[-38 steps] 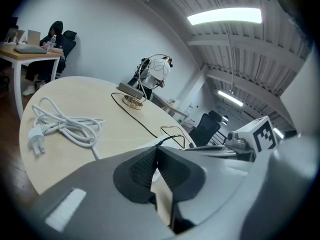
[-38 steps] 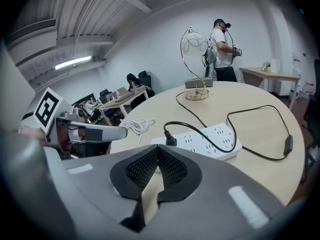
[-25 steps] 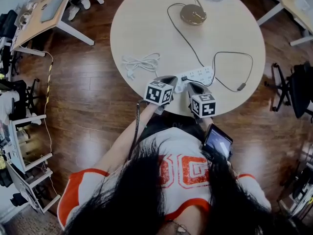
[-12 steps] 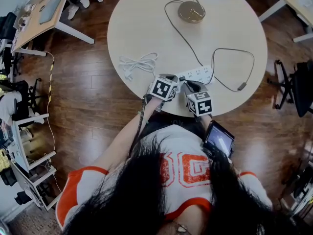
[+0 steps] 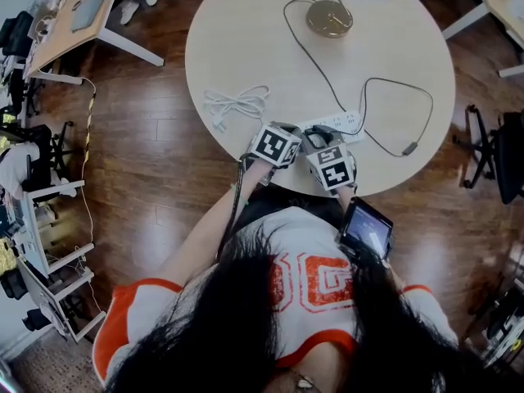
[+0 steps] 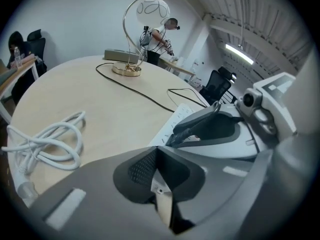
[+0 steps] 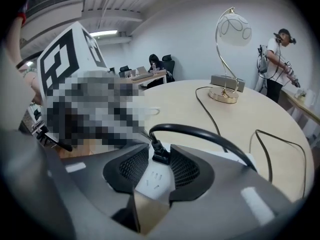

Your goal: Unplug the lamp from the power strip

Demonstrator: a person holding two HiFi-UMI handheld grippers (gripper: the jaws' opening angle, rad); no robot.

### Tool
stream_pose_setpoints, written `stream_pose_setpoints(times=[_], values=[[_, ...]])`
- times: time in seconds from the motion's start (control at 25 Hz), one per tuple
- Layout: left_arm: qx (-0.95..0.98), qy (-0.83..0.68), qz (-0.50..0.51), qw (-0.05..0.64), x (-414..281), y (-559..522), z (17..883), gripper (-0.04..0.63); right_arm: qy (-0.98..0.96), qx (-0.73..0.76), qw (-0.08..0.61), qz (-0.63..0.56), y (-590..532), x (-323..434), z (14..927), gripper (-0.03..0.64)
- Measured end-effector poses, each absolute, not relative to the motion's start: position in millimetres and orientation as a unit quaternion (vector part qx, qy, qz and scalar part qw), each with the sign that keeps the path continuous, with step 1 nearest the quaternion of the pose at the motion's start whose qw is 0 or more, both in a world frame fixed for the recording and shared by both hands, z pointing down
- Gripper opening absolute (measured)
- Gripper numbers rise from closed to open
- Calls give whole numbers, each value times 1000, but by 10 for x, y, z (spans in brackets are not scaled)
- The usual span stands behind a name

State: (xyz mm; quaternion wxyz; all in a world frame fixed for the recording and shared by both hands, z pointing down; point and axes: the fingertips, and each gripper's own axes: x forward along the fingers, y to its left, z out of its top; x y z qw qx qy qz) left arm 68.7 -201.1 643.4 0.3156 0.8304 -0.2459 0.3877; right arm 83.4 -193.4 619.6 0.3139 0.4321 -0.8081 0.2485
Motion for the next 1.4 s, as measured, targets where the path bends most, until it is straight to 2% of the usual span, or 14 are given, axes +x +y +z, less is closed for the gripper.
stream_pose_setpoints(times=[0.16, 0.28, 0.6, 1.0, 1.28, 1.32, 1.4], values=[[828, -250, 367, 341, 682, -2016, 6430, 0, -810, 419, 353, 207, -1967, 834, 6228, 118], [828, -249, 372, 337, 684, -2017, 6429, 0, -813, 415, 357, 198, -1969, 836, 6220, 109], [822, -253, 328, 391, 677, -2022, 6429, 0, -825, 421, 293, 239, -1969, 884, 6192, 91], [826, -254, 358, 354, 719, -2035, 6451, 0, -815, 435, 253, 285, -2027, 966, 6189, 89], [826, -253, 357, 355, 729, -2053, 6444, 0, -810, 440, 229, 314, -2039, 1009, 6198, 91], [827, -253, 359, 352, 732, -2053, 6445, 0, -813, 441, 221, 308, -2044, 1008, 6163, 90], [829, -252, 362, 343, 743, -2050, 6449, 0, -827, 447, 159, 302, -2113, 997, 5910, 89]])
